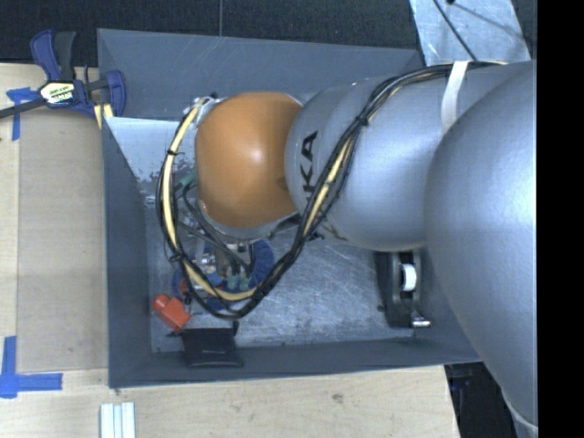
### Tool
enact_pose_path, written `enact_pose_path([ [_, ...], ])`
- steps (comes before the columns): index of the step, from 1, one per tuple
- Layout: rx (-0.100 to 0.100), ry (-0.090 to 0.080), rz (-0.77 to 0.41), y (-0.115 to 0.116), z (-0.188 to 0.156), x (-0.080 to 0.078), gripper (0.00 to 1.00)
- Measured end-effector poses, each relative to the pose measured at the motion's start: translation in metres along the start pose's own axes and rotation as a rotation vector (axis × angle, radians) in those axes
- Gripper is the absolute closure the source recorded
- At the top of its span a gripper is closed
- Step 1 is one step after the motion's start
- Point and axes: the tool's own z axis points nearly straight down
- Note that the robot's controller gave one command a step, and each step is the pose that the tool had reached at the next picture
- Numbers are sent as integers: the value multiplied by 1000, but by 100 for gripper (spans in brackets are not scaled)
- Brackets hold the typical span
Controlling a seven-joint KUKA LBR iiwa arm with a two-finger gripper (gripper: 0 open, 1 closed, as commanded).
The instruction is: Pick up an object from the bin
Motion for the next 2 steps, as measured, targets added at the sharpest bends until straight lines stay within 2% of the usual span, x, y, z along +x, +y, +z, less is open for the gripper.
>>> enact_pose_path([
  [1,4,4,-88,-54,89,-18,0],
  [2,-1,-1,-90,-50,84,-18,100],
])
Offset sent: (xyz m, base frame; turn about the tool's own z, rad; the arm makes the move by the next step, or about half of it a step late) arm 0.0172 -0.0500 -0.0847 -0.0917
